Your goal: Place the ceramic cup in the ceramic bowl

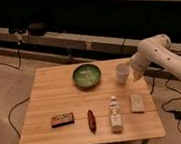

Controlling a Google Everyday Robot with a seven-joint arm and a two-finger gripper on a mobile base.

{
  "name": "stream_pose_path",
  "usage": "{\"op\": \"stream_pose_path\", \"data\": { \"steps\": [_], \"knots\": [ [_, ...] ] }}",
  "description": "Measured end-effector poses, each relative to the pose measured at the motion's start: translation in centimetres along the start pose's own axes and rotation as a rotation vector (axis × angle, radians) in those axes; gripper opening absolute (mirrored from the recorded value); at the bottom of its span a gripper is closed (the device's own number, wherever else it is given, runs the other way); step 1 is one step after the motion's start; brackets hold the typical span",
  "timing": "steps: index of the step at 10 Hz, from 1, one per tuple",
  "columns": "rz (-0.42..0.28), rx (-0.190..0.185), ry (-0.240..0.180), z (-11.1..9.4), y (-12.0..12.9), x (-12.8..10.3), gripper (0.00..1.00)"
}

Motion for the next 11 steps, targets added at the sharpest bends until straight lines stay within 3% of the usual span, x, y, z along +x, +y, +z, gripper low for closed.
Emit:
{"op": "stream_pose_path", "data": {
  "steps": [2, 5, 6, 7, 11],
  "knots": [
    [-0.021, -0.004, -0.001, 1.3, -0.4, 0.1, 0.65],
    [-0.037, -0.016, 0.032, 3.1, -0.9, 1.2, 0.64],
    [-0.024, -0.029, 0.035, 3.9, -0.8, 1.8, 0.59],
    [0.003, -0.047, 0.027, 4.8, -0.6, 2.2, 0.47],
    [0.054, -0.102, -0.032, 6.6, -0.1, 1.9, 0.09]
  ]
}}
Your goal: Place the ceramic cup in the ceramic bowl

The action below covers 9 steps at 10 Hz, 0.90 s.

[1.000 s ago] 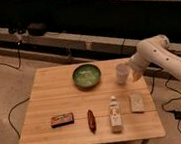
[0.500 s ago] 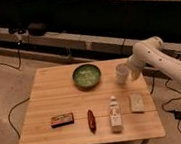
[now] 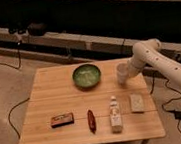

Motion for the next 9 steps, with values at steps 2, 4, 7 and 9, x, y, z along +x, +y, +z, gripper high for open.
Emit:
{"op": "stream_pose_path", "data": {
  "steps": [2, 4, 7, 9],
  "knots": [
    [-0.007, -0.025, 0.015, -0.1, -0.2, 0.3, 0.00],
    [-0.022, -0.033, 0.032, -1.3, -0.9, 0.2, 0.00],
    [-0.068, 0.016, 0.045, -5.8, -3.7, -1.4, 0.00],
    [-0.102, 0.063, 0.023, -8.4, -5.7, -3.5, 0.00]
  ]
}}
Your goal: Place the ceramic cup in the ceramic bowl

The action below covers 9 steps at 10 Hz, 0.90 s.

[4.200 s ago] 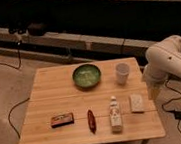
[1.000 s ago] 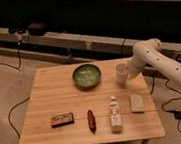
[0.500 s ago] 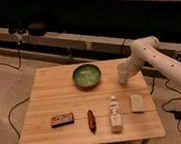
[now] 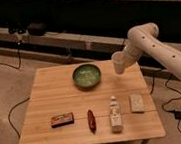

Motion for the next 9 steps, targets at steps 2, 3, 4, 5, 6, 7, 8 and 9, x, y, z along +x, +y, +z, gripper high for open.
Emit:
{"op": "stream_pose_path", "data": {
  "steps": [2, 3, 4, 5, 6, 7, 8, 9],
  "knots": [
    [-0.049, 0.042, -0.043, -1.6, -2.8, -3.4, 0.00],
    [-0.084, 0.060, -0.063, -2.1, -4.1, -5.3, 0.00],
    [-0.132, 0.083, -0.093, -2.5, -5.9, -7.7, 0.00],
    [-0.160, 0.097, -0.114, -2.6, -6.9, -9.1, 0.00],
    [-0.199, 0.111, -0.153, -2.4, -8.1, -11.0, 0.00],
    [-0.226, 0.113, -0.181, -1.9, -8.7, -12.3, 0.00],
    [-0.245, 0.102, -0.201, -1.0, -8.8, -13.1, 0.00],
    [-0.256, 0.082, -0.213, 0.3, -8.4, -13.5, 0.00]
  ]
}}
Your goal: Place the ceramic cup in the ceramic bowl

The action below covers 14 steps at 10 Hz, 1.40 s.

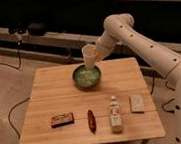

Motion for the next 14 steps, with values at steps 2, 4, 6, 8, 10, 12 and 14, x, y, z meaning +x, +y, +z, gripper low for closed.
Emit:
{"op": "stream_pose_path", "data": {
  "steps": [2, 4, 6, 8, 10, 12, 14],
  "knots": [
    [-0.004, -0.049, -0.016, 2.6, 1.4, 0.5, 0.00],
    [0.002, -0.072, -0.023, 4.5, 2.1, 1.1, 0.04],
    [0.004, -0.077, -0.023, 6.7, 2.8, 1.8, 0.22],
    [0.000, -0.065, -0.011, 8.2, 2.9, 2.6, 0.43],
    [-0.005, -0.073, -0.016, 9.4, 2.9, 2.8, 0.63],
    [-0.016, -0.090, -0.034, 10.6, 2.7, 2.0, 0.79],
    [-0.013, -0.098, -0.063, 11.2, 2.6, 1.1, 0.80]
  ]
}}
